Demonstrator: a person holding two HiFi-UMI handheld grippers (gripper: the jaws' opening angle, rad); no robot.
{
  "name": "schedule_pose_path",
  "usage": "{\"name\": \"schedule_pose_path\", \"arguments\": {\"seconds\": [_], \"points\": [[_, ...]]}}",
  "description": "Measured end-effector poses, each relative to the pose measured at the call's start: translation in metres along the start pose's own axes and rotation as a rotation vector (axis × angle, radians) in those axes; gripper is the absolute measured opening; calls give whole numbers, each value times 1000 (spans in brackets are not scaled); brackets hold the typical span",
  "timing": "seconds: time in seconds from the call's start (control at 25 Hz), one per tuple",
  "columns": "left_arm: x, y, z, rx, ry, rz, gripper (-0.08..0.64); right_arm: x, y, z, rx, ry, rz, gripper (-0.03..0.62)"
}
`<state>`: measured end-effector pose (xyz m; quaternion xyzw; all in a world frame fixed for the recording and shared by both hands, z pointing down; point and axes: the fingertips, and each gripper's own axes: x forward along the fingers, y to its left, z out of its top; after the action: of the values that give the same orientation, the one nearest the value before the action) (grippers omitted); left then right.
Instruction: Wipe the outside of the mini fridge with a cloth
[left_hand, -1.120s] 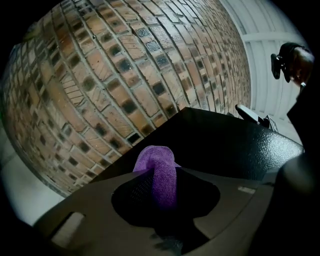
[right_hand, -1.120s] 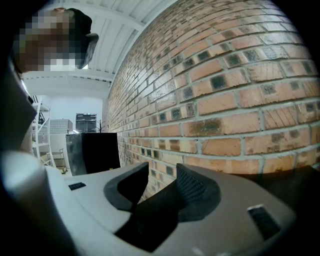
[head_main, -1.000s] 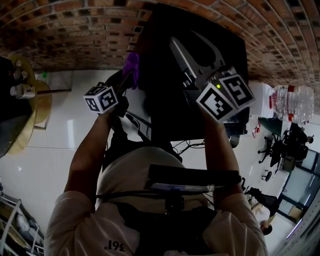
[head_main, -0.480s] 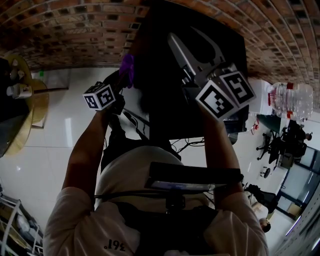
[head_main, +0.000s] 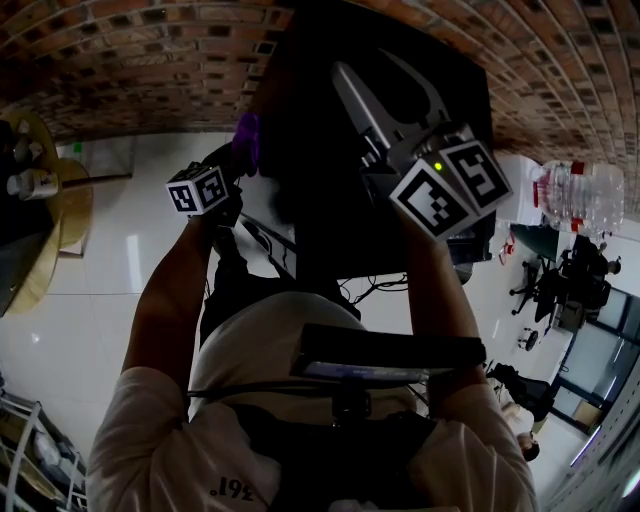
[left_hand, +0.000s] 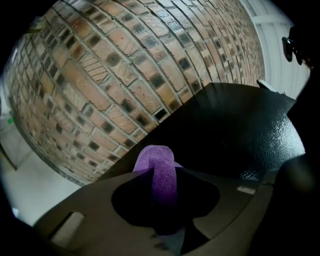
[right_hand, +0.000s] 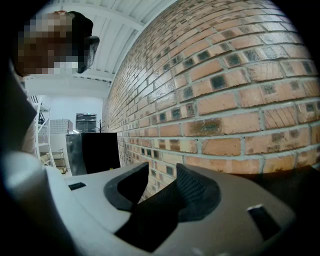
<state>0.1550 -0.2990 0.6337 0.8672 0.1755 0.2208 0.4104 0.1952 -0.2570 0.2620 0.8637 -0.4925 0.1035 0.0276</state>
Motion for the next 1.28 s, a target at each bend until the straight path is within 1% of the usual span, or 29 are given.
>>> {"name": "schedule_pose_path", "arguments": {"seconds": [0.2,0.32,0.48,0.52,0.6,0.72,0.84,0.92,1.08,1.16,1.28], "points": [[6,19,-15,55,87,49,109,0,0,0,-1,0,-2,166],[7,19,-23,31,124,45,109,0,0,0,-1,2,-1,166],[7,28,-19,61,119,64,109,0,0,0,0,0,1,166],[6,27,-17,57,114,64,109,0,0,0,0,0,1,166],[2,19,-12,36,103,51,109,0,0,-1,1,1,3,166],[-5,9,5,51,70,41,109,0,-1,1,1,-3,0,166],[-16,-9,27,82,14,22,109,0,-1,2,-3,-5,0,166],[-26,-28,38,90,-18,-3,109,0,-1,1,-4,-6,1,166],[-54,-86,62,102,-96,-100,110,-1,-1,1,-3,-8,0,166],[-71,-114,73,94,-123,-143,110,-1,-1,1,-3,-8,-1,166],[-97,-148,85,70,-156,-175,110,-1,-1,1,-5,-6,0,166]]}}
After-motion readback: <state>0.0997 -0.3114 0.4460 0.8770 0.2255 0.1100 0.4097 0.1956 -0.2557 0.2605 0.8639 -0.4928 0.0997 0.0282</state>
